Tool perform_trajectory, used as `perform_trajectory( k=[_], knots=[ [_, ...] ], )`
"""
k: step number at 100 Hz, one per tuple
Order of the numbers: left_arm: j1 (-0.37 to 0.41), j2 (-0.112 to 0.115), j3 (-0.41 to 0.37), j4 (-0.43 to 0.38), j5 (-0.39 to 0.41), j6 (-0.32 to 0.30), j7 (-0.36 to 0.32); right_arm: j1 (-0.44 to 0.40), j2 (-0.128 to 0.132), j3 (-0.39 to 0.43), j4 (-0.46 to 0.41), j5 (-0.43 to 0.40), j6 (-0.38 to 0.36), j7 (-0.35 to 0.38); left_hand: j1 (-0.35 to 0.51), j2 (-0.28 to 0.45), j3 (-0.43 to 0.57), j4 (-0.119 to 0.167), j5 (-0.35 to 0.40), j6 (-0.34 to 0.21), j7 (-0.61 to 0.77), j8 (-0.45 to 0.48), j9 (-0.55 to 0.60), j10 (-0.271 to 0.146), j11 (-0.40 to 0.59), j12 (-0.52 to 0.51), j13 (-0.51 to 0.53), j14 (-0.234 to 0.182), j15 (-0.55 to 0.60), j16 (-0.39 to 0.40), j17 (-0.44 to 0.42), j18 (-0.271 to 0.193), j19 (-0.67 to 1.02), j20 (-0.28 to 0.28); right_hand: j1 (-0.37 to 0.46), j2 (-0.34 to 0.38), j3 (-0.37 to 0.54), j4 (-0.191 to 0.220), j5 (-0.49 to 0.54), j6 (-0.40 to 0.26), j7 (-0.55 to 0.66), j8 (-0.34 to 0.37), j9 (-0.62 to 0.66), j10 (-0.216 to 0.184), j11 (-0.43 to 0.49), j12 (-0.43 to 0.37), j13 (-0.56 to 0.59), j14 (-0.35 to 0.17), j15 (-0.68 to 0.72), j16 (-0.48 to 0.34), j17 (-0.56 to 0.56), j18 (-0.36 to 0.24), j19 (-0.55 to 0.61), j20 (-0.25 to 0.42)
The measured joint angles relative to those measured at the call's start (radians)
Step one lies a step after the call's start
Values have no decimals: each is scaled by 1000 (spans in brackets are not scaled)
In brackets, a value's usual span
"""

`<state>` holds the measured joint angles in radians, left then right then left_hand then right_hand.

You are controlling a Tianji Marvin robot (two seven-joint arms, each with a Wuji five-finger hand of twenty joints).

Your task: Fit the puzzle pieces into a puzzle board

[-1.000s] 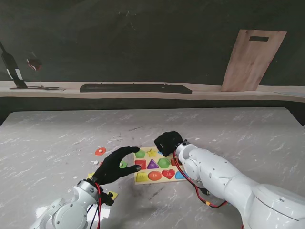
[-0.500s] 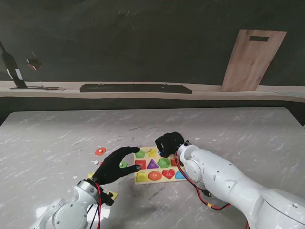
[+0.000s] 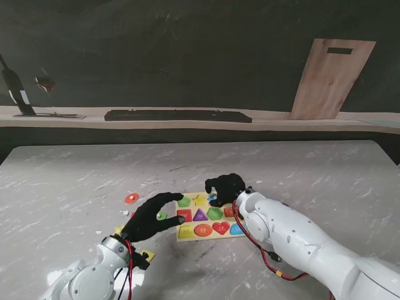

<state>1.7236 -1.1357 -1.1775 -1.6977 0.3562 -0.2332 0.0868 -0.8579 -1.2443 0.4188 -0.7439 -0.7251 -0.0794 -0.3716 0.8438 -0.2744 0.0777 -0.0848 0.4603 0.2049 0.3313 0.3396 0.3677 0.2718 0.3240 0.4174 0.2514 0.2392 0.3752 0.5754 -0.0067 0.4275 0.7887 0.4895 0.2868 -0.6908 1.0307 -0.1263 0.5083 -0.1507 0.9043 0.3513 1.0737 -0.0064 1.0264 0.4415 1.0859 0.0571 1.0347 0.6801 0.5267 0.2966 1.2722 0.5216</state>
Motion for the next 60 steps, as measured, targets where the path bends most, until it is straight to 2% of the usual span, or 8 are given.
perform_trajectory(
  k=[9, 14, 22, 30, 36, 46, 53, 60],
  knots=[
    [0, 0, 0, 0, -3, 0, -2, -16, 13, 34, -33, -12, 4, 15, 0, 0, -9, 0, 0, 0, 0, 0, 0, 0, 0, 0, 0, 0, 0, 0, 0, 0, 0, 0, -3, 13, -10, 0, -29, 0, -10, 0, -33, -1, 6, 6, -43, 2, 0, 0, -26, 0, 0, 0],
    [1, 0, 0, 0, -3, 0, -2, -36, 28, 77, -77, -34, 7, 37, 0, 1, -10, 0, 0, 0, 0, 0, 0, 0, 0, 0, 0, 0, 0, 0, 0, 0, 0, 0, -8, 25, -12, 0, -37, 0, -10, 0, -91, -1, 8, 10, -90, 3, -4, 0, -60, 0, 0, 0],
    [1, 0, -1, 0, -3, 0, -3, -85, 67, 166, -183, -112, 7, 86, 1, 2, -10, 0, 0, 0, 0, 0, 0, 0, 0, 0, 0, 0, 0, 0, 0, 0, 0, 0, -8, 38, -22, 10, -37, 0, -11, 0, -177, 0, 8, 12, -161, 4, -30, -4, -97, 0, -2, 0],
    [1, 0, -1, 0, -3, 0, -3, -142, 111, 261, -289, -228, -5, 125, 6, 10, -11, 0, 0, 0, 0, 0, 0, 0, 0, 0, 0, 0, 0, 0, 0, 0, 0, 0, -8, 58, -22, 16, -36, -2, 11, 23, -206, 0, 9, 20, -189, 5, -40, -11, -119, 0, -4, 0],
    [1, 0, -1, 0, -5, 0, -4, -193, 138, 351, -356, -302, -41, 158, 10, 11, -21, 0, 0, 0, 0, 0, 0, 0, 0, 0, 0, 0, 0, 0, 0, 0, 0, 0, -8, 69, -23, 16, -27, -4, 25, 36, -224, 0, 9, 20, -205, 6, -48, -11, -128, 0, -9, 0],
    [1, 0, -1, 0, -9, 1, -8, -273, 177, 482, -441, -384, -126, 213, 11, 18, -21, 0, 0, 0, -1, 0, 0, 0, 0, 0, 0, 0, 0, 0, 0, 0, 0, 0, -10, 147, -61, 16, -13, -8, 48, 70, -236, 0, 5, 21, -220, 10, -50, -12, -136, 0, -11, 0],
    [1, 0, -1, 0, -10, 1, -11, -331, 200, 563, -495, -469, -170, 234, 13, 21, -33, 0, 0, 0, -1, 0, 0, 0, 0, -1, 0, 0, 0, 0, 0, 0, 0, 0, -23, 193, -87, 16, 16, -10, 52, 86, -235, 0, -3, 21, -224, 10, -51, -12, -143, 0, -12, 0],
    [2, 0, -1, 0, -10, 1, -12, -392, 217, 641, -546, -550, -197, 250, 14, 25, -34, 0, 0, 0, -1, 0, 0, 0, 0, -2, 0, 0, 0, 0, 0, 0, 0, 0, -20, 207, -106, 17, 24, -10, 60, 97, -245, 0, -3, 22, -224, 10, -51, -12, -145, 0, -12, 0]
  ],
)
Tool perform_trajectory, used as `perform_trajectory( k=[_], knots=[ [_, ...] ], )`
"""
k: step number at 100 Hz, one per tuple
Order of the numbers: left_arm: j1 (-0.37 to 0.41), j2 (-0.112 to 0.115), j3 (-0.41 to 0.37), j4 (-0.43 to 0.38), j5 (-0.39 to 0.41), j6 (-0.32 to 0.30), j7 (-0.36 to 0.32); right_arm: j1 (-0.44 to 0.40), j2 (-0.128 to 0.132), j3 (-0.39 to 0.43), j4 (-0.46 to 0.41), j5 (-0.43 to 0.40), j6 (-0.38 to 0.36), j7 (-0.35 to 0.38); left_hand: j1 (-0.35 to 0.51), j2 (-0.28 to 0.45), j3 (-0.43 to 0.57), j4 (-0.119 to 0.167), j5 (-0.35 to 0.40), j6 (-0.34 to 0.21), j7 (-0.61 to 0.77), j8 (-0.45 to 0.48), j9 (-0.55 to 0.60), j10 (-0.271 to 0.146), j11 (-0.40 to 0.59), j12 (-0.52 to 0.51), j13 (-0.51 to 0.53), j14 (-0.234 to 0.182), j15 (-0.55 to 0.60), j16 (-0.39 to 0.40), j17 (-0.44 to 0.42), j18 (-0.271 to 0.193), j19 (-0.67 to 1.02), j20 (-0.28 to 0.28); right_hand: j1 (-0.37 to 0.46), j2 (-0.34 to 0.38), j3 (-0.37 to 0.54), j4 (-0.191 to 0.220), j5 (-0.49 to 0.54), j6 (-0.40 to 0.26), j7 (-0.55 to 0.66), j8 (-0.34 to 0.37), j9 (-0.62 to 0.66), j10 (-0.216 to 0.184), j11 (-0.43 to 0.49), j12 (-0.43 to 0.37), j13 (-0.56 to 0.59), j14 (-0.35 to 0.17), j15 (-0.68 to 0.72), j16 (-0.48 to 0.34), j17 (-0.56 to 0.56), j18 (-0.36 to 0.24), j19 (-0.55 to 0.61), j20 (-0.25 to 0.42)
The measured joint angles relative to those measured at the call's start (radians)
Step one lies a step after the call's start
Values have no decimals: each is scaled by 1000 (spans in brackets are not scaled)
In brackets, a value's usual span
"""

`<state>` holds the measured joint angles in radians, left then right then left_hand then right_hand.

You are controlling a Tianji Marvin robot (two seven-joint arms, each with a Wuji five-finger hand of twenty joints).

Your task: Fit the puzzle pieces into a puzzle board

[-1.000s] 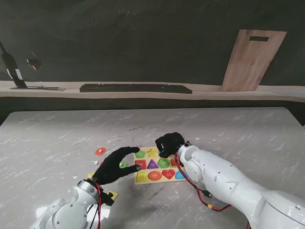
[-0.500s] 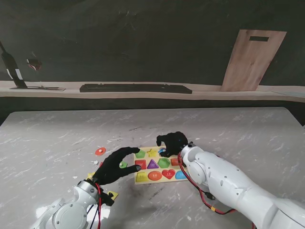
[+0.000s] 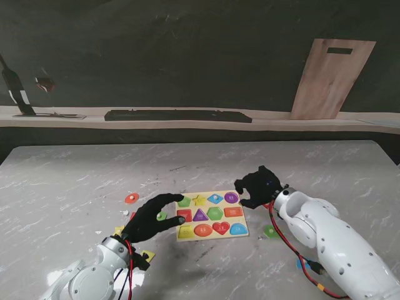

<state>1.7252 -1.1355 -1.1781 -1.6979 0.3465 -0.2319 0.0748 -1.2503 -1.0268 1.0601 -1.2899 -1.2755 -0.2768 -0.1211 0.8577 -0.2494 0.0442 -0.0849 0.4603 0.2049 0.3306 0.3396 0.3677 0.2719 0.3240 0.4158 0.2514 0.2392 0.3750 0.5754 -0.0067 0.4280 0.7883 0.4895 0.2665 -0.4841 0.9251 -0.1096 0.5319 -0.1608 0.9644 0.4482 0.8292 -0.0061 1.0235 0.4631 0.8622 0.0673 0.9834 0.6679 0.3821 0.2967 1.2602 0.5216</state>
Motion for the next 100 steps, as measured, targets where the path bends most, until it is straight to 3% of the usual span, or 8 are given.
perform_trajectory(
  k=[11, 21, 38, 50, 72, 100],
  knots=[
    [1, 0, 0, 0, 0, -3, 1, -93, 21, 104, -69, -42, -43, 32, 1, 2, -1, 0, 10, 0, 0, 0, 0, 0, 0, 0, 0, 0, 0, 0, 0, 0, 0, 0, 1, -27, 18, 13, 0, 0, 0, 12, 0, 0, -1, 0, 0, 0, -11, 0, -1, 0, 0, 0],
    [1, 0, 0, 0, 1, -6, 2, -169, 33, 176, -112, -77, -71, 41, 1, 11, -2, 0, 10, 0, -9, 0, 0, 0, 0, 0, 0, 0, 0, 0, 0, 0, 0, 0, 6, -118, 95, 13, 0, 16, 0, 13, -37, 0, -5, 1, -17, -4, -23, 0, -1, -1, -11, 0],
    [-1, 0, 1, 1, -1, -6, -1, -257, 48, 235, -144, -120, -82, 38, 15, 12, -11, 0, 10, 0, -9, 0, 0, 0, 0, 0, 0, 0, 0, 0, 0, 0, 0, 0, 31, -226, 170, 13, -1, 20, 0, 13, -63, -9, -13, 9, -56, -21, -25, 1, -3, -4, -26, 1],
    [-2, 0, 4, 3, -6, -6, -5, -284, 54, 242, -146, -133, -78, 33, 16, 12, -18, 0, 10, 0, -9, 0, 0, 0, 0, 0, 0, 0, 0, 0, 0, 0, -1, 0, 31, -251, 184, 13, -11, 20, -7, 13, -63, -10, -13, 9, -57, -21, -26, 4, -4, -20, -28, 1],
    [-6, 0, 7, 7, -13, -5, -10, -284, 60, 220, -112, -148, -54, -45, 16, 12, -18, 0, 10, 0, -10, 0, 0, 0, 0, 0, 0, 0, 0, 0, 0, 0, -1, 0, 52, -259, 200, 13, -11, 20, -7, 13, -63, -21, -13, 10, -57, -34, -26, 13, -2, -21, -30, 13],
    [-9, 0, 10, 9, -15, -2, -12, -262, 63, 193, -74, -151, -28, -42, 16, 12, -18, 0, 10, 0, -10, 0, 0, 0, 0, 0, 0, 0, 0, 0, 0, 0, -1, 0, 76, -260, 220, 13, -10, 20, -7, 13, -63, -22, -13, 11, -57, -34, -26, 13, 8, -22, -31, 26]
  ],
)
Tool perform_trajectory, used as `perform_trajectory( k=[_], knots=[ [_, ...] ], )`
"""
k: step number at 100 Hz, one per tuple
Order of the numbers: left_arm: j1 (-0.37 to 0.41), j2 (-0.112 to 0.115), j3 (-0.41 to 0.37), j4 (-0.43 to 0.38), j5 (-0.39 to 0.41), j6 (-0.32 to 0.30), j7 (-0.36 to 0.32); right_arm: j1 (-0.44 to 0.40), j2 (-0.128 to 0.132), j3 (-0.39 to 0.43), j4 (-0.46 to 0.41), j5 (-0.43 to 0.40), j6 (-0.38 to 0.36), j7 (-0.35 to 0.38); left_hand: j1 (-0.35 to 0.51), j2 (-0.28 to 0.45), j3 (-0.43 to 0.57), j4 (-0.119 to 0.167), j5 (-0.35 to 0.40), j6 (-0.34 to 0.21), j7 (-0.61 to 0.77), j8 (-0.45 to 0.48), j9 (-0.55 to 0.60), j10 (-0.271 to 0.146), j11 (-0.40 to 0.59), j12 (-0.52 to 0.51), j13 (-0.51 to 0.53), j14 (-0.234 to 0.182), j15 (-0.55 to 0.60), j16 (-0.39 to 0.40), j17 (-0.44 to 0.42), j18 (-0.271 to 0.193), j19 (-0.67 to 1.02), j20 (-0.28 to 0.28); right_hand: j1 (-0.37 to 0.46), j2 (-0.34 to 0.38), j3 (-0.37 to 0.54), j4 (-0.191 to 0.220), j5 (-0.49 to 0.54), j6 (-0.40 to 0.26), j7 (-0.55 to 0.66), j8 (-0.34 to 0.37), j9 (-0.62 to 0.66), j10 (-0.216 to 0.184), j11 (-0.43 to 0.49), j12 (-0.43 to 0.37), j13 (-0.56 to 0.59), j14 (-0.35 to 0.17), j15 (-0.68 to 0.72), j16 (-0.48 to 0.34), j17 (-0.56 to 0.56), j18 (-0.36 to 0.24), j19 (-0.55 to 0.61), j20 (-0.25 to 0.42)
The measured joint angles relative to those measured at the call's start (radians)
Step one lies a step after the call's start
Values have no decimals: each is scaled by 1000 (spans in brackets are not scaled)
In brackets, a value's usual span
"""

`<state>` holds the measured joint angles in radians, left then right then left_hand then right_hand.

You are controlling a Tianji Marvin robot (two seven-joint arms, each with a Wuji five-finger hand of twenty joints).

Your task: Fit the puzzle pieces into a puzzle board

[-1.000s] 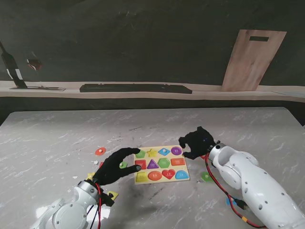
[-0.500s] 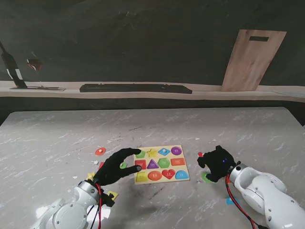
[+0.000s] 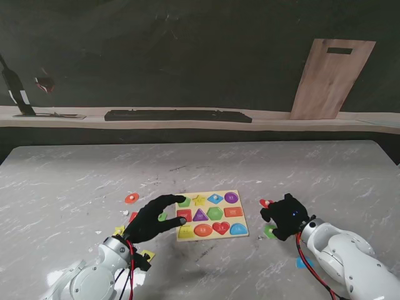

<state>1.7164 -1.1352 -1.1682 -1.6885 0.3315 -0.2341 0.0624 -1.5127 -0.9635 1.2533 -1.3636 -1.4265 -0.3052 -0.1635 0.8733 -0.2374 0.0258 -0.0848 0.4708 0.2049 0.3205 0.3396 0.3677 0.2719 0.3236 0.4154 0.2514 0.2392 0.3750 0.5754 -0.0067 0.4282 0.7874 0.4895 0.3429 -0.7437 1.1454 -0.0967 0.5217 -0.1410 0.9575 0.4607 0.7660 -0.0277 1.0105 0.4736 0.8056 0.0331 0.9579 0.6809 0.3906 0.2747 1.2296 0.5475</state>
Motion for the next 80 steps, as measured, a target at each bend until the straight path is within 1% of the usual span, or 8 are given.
perform_trajectory(
  k=[25, 34, 44, 53, 57, 62, 65, 80],
  knots=[
    [-2, 0, 2, 1, 0, 4, 1, 8, 1, -18, 22, 10, 9, -15, 0, 0, 0, 0, 0, 0, 0, 0, 0, 0, 0, 0, 0, 0, 0, 0, 0, 0, 0, 0, 0, 0, 1, 0, 39, -33, 20, -11, 33, -19, 0, 0, 42, -11, 2, 0, 31, -1, 0, 12],
    [-2, 0, 2, 1, 0, 4, 1, 8, 1, -20, 24, 12, 10, -20, 0, 0, 0, 0, 0, 0, 0, 0, 0, 0, 0, 0, 0, 0, 0, 0, 0, 0, 0, 0, 11, -21, 1, -71, 65, -58, 62, -97, 69, -26, 0, 0, 71, -12, 3, 1, 45, -7, 0, 12],
    [-3, 0, 3, 1, -2, 5, 0, 8, 0, -21, 26, 15, 14, -23, 0, 0, 0, 0, 0, 0, 0, 0, 0, 0, 0, 0, 0, 0, 0, 0, 0, 0, 0, 0, 37, -24, 1, -116, 77, -93, 120, -159, 94, -36, 0, -22, 84, -13, 3, 4, 61, -11, 0, 13],
    [-3, 0, 3, 1, -2, 7, -1, 9, 1, -28, 33, 19, 20, -32, 0, 0, 0, 0, 0, 0, 0, 0, 0, 0, 0, 0, 0, 0, 0, 0, 0, 0, 0, 0, 63, -24, 0, -117, 69, -104, 168, -171, 94, -37, 0, -36, 105, -13, 6, 4, 69, -13, 0, 13],
    [-3, 0, 3, 1, -2, 7, -1, 11, 1, -32, 37, 22, 25, -37, 0, 0, 0, 0, 0, 0, 0, 0, 0, 0, 0, 0, 0, 0, 0, 0, 0, 0, 0, 0, 62, -24, 2, -135, 69, -109, 186, -180, 116, -39, 1, -42, 95, -13, 12, 4, 74, -13, 0, 13],
    [-3, 0, 3, 1, -2, 7, -1, 13, 1, -37, 41, 26, 29, -42, 0, 0, 0, 0, 0, 0, 0, 0, 0, 0, 0, 0, 0, 0, 0, 0, 0, 0, 0, 0, 62, -20, 3, -137, 70, -130, 198, -188, 119, -48, 1, -50, 112, -14, 14, 4, 78, -19, 0, 13],
    [-3, 0, 3, 1, -2, 7, -1, 14, 1, -38, 43, 28, 31, -43, 0, 0, 0, 0, 0, 0, 0, 0, 0, 0, 0, 0, 0, 0, 0, 0, 0, 0, 0, 0, 70, -10, 6, -158, 71, -140, 207, -196, 133, -50, 1, -56, 110, -15, 15, 5, 81, -20, 0, 13],
    [-3, 0, 3, 1, -2, 8, -1, 21, 1, -49, 53, 37, 38, -53, 0, 0, 0, 0, 0, 0, 0, 0, 0, 0, 0, 0, 0, 0, 0, 0, 0, 0, 0, 0, 72, 26, 2, -158, 109, -171, 239, -197, 181, -63, 2, -71, 146, -23, 27, 9, 99, -22, 0, 13]
  ],
)
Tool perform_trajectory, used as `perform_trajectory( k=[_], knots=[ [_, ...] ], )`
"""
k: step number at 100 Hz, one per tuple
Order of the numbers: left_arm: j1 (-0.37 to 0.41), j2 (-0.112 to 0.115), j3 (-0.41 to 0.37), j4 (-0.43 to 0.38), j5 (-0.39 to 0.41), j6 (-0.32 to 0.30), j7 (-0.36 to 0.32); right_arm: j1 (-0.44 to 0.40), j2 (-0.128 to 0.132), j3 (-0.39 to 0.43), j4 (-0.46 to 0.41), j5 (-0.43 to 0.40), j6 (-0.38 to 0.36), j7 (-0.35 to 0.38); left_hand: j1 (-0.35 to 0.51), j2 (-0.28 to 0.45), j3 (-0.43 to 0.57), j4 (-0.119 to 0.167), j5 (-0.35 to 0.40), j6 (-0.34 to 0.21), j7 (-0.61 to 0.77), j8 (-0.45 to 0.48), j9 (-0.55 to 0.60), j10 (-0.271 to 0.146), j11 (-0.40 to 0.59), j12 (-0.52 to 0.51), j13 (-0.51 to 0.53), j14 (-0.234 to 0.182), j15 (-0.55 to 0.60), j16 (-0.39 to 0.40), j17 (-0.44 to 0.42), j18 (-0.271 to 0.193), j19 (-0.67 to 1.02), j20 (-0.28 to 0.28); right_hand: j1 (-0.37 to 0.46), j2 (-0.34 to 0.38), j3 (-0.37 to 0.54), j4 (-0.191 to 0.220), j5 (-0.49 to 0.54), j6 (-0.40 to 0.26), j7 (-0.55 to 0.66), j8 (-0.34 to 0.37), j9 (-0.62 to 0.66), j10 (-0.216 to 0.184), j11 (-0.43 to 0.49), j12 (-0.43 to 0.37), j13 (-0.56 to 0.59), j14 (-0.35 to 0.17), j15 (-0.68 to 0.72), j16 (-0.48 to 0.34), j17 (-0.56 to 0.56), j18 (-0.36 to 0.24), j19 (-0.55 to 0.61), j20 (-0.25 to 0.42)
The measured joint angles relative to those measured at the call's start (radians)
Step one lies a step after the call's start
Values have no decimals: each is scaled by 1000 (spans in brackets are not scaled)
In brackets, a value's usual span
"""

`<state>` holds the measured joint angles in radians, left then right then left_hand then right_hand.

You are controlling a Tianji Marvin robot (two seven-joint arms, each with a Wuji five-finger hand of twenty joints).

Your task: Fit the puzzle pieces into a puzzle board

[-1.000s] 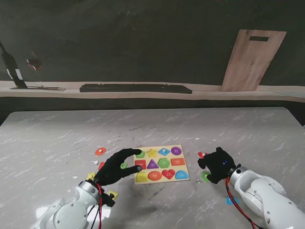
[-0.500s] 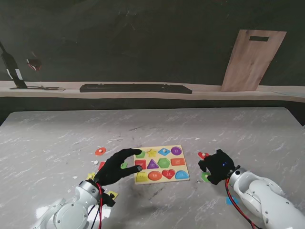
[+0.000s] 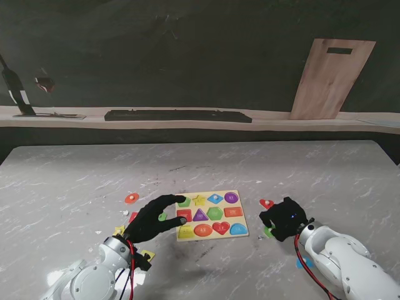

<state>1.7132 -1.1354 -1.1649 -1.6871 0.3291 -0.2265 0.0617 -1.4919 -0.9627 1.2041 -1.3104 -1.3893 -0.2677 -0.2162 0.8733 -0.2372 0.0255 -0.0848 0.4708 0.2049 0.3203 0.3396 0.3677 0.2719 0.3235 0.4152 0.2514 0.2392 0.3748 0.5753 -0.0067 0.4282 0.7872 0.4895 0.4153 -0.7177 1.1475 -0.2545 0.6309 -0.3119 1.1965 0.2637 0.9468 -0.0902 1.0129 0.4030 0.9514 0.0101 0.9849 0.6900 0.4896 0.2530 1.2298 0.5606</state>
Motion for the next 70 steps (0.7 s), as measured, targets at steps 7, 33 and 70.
perform_trajectory(
  k=[7, 33, 70],
  knots=[
    [0, 0, 0, 0, 0, 0, 0, 2, 0, -3, 3, 5, 0, -2, 0, 0, 0, 0, 0, 0, 0, 0, 0, 0, 0, 0, 0, 0, 0, 0, 0, 0, 0, 0, 8, 7, -8, -2, 8, 0, -1, -4, 13, -1, 0, -7, 0, 0, 1, 3, 5, -1, 1, 0],
    [0, 0, 1, -1, 0, 1, 0, 15, 1, -18, 35, 6, -22, -74, 0, 0, 0, 0, 0, 0, 0, 0, 0, 0, 0, -3, 0, 0, 0, 0, 0, 0, 0, 0, 10, -48, 19, -2, 52, -13, -21, -17, 69, -12, 12, -21, 64, -2, 27, 7, 51, -2, 18, 0],
    [3, 0, -2, -2, 0, -4, 4, 36, -3, -29, 17, 47, -52, -105, 1, 2, -7, 0, 0, 0, 0, 0, 0, 0, 0, -4, 0, 0, 0, 0, 0, 0, 0, 0, 31, -96, 25, -2, 90, -14, -25, -17, 88, -5, 14, -26, 86, -1, 49, 17, 73, -3, 31, 0]
  ],
)
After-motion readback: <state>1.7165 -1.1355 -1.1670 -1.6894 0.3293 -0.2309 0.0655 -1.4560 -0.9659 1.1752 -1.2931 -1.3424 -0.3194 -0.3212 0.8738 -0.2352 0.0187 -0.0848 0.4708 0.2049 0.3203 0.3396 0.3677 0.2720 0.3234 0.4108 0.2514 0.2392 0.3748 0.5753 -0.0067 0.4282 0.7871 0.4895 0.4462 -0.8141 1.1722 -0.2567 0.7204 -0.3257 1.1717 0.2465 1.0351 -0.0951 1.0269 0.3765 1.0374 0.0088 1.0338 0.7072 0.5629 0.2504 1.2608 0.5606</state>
